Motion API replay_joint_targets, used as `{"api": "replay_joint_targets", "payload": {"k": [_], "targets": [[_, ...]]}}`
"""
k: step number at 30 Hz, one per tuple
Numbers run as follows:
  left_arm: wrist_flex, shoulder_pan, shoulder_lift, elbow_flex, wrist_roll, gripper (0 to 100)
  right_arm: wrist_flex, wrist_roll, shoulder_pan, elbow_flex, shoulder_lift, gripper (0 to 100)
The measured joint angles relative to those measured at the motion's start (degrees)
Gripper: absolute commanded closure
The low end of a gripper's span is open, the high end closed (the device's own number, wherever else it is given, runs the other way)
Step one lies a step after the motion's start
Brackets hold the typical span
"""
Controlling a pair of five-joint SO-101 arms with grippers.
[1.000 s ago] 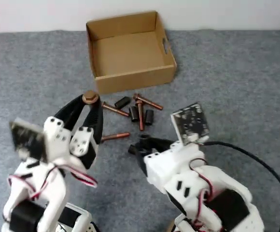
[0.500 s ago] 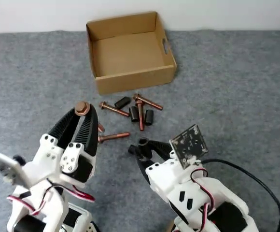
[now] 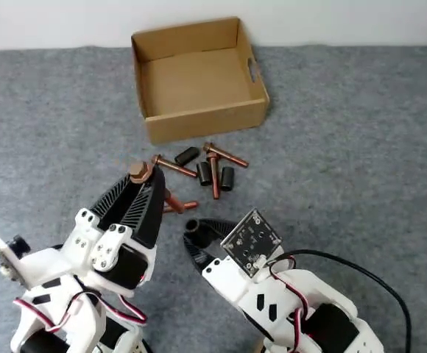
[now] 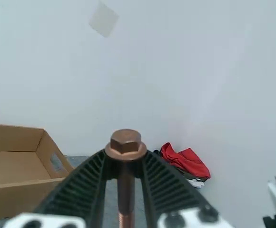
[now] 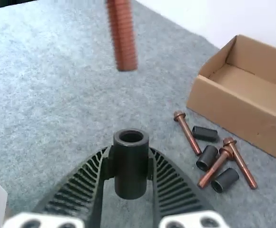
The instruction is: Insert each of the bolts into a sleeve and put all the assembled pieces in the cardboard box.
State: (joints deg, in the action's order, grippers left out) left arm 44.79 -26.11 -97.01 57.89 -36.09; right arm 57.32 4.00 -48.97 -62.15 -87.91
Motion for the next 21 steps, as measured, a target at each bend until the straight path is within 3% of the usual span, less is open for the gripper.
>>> {"api": "replay_joint_targets", "payload": {"k": [9, 21], "targets": [[4.4, -2.02, 0.0, 0.26, 0.09, 100, -1.93, 3.87, 0.0, 0.0, -0.26, 99.1], [4.57, -2.55, 0.44, 5.8, -0.09, 100, -3.16, 4.13, 0.0, 0.0, -0.26, 99.1]]}}
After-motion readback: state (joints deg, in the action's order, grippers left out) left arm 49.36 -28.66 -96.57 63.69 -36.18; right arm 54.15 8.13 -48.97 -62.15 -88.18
